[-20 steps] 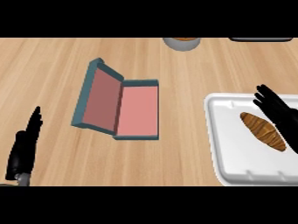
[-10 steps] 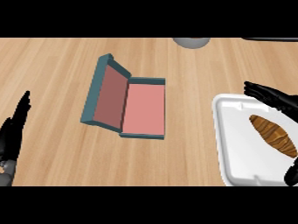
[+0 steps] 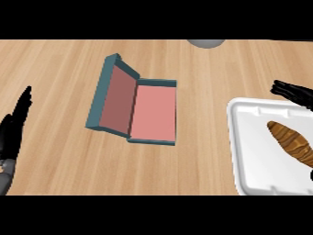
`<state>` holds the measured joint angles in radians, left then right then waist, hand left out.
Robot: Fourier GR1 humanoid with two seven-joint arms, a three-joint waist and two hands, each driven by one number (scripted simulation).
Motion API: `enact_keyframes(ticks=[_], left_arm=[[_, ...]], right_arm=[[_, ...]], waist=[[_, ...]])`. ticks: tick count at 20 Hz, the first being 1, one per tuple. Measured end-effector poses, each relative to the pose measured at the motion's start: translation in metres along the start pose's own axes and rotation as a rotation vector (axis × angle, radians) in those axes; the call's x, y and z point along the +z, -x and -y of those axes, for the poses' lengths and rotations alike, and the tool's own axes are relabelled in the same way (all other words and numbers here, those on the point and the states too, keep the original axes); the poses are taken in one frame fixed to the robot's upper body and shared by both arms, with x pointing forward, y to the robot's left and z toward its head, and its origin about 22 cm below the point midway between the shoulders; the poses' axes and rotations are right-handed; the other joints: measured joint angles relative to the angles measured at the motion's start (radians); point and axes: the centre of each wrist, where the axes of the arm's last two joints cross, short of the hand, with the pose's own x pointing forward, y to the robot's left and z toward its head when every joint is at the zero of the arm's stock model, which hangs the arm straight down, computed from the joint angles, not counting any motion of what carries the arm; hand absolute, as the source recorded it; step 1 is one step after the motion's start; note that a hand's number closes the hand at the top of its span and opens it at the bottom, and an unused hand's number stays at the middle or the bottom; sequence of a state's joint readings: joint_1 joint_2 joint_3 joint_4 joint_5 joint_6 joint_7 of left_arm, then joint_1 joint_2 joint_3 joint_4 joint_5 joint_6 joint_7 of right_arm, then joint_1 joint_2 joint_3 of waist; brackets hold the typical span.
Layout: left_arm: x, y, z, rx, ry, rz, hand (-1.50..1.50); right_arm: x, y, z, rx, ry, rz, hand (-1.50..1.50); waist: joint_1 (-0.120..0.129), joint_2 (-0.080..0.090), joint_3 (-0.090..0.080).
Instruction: Pick the croissant from the tray and place it in the cardboard box
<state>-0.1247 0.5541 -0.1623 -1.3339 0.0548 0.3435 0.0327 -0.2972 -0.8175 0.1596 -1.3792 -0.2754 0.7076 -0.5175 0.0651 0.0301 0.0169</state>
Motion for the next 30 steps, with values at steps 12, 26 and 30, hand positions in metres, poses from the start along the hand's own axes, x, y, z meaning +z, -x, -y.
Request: enact_keyframes(ticks=[12,26,30], left_arm=[[-0.007,-0.007,0.001,-0.006,0.030,0.012,0.00],[-0.010,-0.010,0.001,-0.014,0.027,-0.005,0.00],[-0.009,-0.003,-0.001,-0.015,0.013,-0.017,0.00]], right_arm=[[-0.017,-0.032,0.006,0.541,-0.333,-0.104,-1.50],[0.001,0.038,0.008,0.788,-0.665,-0.201,-1.50],[0.000,0.053,0.012,0.801,-0.696,-0.206,-1.50]], waist=[[0.029,0.003,-0.007],[0.016,-0.007,-0.013],[-0.001,-0.012,-0.014]])
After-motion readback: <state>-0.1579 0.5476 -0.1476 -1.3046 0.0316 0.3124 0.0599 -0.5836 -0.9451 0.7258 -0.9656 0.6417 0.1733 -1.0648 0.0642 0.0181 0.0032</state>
